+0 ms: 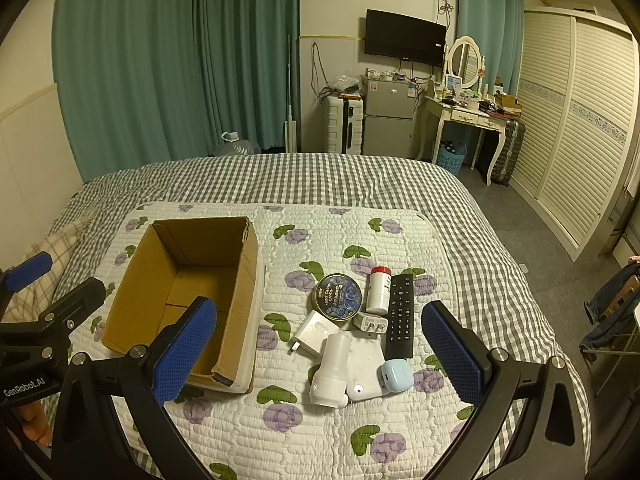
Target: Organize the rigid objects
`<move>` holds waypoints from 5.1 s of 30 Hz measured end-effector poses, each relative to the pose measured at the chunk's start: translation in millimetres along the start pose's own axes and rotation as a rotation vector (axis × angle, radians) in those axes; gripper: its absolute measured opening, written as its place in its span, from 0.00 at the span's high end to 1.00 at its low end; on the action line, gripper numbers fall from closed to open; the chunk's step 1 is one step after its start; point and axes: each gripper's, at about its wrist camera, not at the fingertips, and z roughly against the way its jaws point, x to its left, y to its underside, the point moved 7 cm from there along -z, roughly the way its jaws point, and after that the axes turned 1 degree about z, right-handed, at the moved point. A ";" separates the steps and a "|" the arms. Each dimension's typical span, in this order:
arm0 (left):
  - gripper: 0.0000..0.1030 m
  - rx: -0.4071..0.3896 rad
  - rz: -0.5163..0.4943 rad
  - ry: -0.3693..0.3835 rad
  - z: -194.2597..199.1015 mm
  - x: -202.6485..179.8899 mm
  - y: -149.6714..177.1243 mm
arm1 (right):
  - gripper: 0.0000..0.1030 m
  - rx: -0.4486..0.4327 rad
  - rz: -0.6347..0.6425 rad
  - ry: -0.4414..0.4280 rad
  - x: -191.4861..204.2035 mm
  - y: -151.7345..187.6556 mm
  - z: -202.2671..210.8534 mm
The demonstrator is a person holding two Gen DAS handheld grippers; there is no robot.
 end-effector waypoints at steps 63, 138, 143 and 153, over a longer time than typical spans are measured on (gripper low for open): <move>0.44 0.519 0.072 -0.156 -122.8 116.6 54.4 | 0.00 0.452 0.313 -0.129 -3.0 61.2 -121.5; 0.90 0.557 0.035 -0.101 -147.4 102.0 61.5 | 0.56 0.562 0.753 -0.496 220.0 43.7 -82.0; 0.90 0.563 0.048 -0.092 -149.4 105.0 63.1 | 0.56 0.639 0.746 -0.477 223.0 90.2 -106.8; 0.90 0.567 0.066 -0.082 -150.7 108.0 63.5 | 0.54 0.659 0.717 -0.503 218.5 95.0 -107.2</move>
